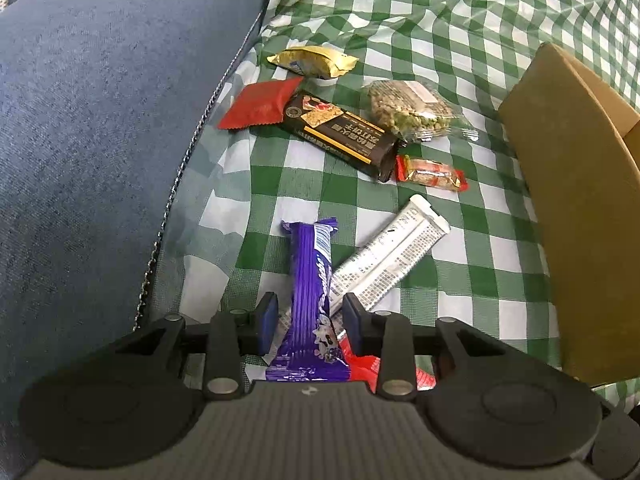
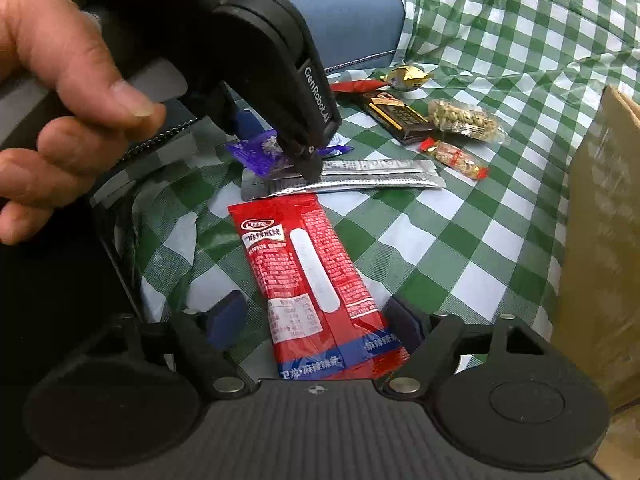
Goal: Organize snacks
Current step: 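Grasp the purple candy bar with the left tool while the right tool grasps the red spicy-strip pack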
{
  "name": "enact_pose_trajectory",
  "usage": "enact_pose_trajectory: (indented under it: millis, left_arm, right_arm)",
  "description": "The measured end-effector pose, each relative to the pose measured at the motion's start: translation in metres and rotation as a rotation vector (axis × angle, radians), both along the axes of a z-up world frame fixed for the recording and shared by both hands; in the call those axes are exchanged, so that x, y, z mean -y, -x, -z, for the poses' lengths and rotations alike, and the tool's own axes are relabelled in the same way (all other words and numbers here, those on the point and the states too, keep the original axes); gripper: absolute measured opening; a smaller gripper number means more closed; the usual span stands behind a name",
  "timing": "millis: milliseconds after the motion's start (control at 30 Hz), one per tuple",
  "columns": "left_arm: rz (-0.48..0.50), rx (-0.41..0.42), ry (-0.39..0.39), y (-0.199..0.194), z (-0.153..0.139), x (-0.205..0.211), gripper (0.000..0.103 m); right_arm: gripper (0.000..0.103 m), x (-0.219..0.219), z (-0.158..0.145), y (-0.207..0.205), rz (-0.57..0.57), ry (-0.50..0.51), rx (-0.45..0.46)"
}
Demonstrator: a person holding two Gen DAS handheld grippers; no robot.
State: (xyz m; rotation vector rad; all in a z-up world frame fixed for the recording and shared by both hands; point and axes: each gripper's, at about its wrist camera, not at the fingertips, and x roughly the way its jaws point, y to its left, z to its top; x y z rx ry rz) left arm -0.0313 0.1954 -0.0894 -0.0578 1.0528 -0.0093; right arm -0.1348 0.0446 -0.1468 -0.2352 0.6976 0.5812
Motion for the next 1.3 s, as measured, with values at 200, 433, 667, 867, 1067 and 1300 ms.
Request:
enact_pose_trajectory:
  millis: [200,433,667,867,1067,1300]
  left_arm:
    - [0.007,0.014,0.009,0.007,-0.004,0.001,0.019]
    - [0.073,0.113,0.131,0.028,-0.023,-0.002,0.018]
    - [0.266,-0.025,0.153,0.029,-0.011,0.022,0.019]
    - [0.287,-0.060,0.087,0.026,-0.009,0.040,0.019]
    - [0.315,-0.097,0.038,0.020,-0.004,0.048,0.023]
    - [0.317,-0.116,0.023,0.016,0.001,0.052,0.024]
  right_arm:
    - [0.053,0.009,-0.005,0.012,0.021,-0.006,0.010]
    - [0.052,0.029,-0.019,0.023,0.166,-0.006,0.022]
    - [0.055,0.044,-0.013,0.022,0.253,-0.007,-0.028]
    - [0.068,0.043,-0.010,0.020,0.228,-0.051,-0.031]
    - [0.069,0.042,-0.002,0.009,0.220,-0.048,-0.042]
    - [0.069,0.044,0.003,-0.001,0.236,-0.067,-0.054]
